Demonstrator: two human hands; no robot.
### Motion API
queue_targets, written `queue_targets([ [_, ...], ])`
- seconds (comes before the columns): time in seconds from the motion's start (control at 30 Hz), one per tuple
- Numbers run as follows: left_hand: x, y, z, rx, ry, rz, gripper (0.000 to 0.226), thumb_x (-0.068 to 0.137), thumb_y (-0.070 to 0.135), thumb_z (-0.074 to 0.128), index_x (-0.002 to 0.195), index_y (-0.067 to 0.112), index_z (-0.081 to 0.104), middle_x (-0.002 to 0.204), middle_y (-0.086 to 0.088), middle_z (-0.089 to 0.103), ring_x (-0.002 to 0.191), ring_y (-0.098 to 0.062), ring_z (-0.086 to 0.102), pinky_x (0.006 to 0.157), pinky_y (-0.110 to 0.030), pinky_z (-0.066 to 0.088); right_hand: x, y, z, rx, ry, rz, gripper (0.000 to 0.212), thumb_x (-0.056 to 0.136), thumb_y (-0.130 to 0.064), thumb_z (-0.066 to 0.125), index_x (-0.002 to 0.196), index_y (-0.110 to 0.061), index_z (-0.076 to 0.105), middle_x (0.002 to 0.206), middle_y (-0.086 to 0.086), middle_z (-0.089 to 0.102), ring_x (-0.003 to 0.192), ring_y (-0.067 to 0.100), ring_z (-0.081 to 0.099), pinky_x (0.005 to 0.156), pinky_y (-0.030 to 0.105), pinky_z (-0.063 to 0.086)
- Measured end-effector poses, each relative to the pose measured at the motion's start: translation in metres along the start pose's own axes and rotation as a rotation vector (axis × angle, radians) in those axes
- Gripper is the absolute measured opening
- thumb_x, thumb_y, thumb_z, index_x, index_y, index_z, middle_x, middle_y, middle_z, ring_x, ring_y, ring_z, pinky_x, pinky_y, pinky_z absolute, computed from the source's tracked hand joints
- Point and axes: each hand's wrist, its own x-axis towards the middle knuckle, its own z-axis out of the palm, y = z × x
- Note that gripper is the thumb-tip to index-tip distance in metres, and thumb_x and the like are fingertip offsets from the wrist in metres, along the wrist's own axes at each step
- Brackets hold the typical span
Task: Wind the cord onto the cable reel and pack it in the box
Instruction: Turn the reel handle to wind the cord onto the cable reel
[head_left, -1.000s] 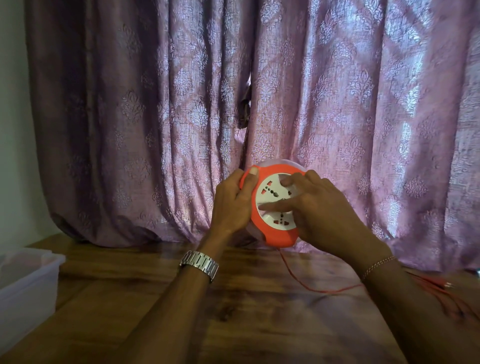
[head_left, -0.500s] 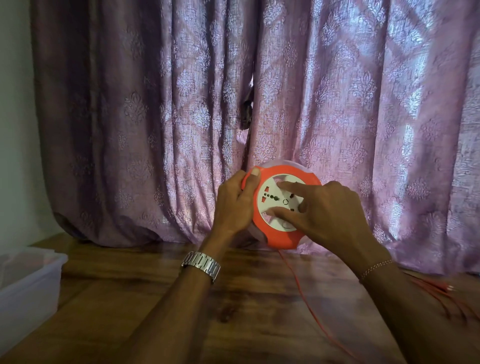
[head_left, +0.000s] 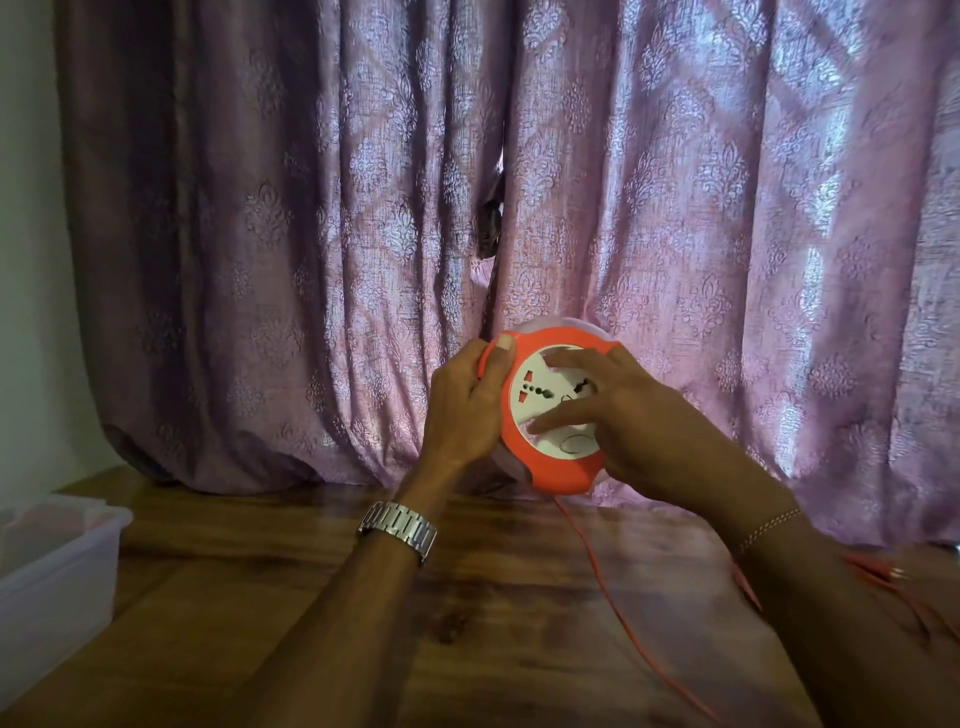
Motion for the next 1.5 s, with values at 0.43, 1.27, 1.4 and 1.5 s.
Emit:
queue_targets([
  [0.43,-0.002,0.000,0.002,0.053,-0.009,0.044,0.050,0.098,0.055,0.046,0.070,0.014,0.049,0.062,0.004,0.055,0.064,-0.018,0.050,0.066,-0.044,0.045,-0.006,-0.006,-0.002,-0.208,0.144,0.143,0.056,0.064,-0.046,0.060,0.116,-0.065,0.052,0.095,-0.007,0.061,0.085,0.020,0.064,0.059,0.029,0.044],
  [1.27,0.000,-0.004,0.000,-0.039,-0.003,0.003,0.059,0.093,0.062,0.047,0.076,0.006,0.054,0.065,-0.008,0.058,0.063,-0.014,0.049,0.063,-0.043,0.045,-0.003,-0.001,-0.004,-0.123,0.076,-0.030,0.040,0.070,0.000,0.067,0.088,-0.034,0.074,0.130,-0.005,0.059,0.114,0.025,0.049,0.069,0.037,0.053],
  [1.4,0.001,-0.005,0.000,-0.038,0.002,-0.018,0.051,0.093,0.062,0.048,0.069,0.018,0.052,0.061,0.008,0.056,0.059,-0.010,0.048,0.060,-0.036,0.042,0.000,-0.002,-0.001,-0.126,-0.002,-0.062,0.056,0.065,0.002,0.066,0.099,-0.041,0.073,0.140,0.000,0.051,0.119,0.031,0.046,0.077,0.041,0.053],
  [1.5,0.000,-0.003,0.000,-0.040,0.001,-0.006,0.056,0.091,0.065,0.047,0.069,0.013,0.051,0.060,0.006,0.055,0.060,-0.010,0.046,0.059,-0.036,0.041,0.001,0.000,0.000,-0.193,0.021,-0.069,0.057,0.066,-0.002,0.071,0.099,-0.048,0.071,0.136,-0.004,0.053,0.111,0.027,0.051,0.074,0.035,0.051],
])
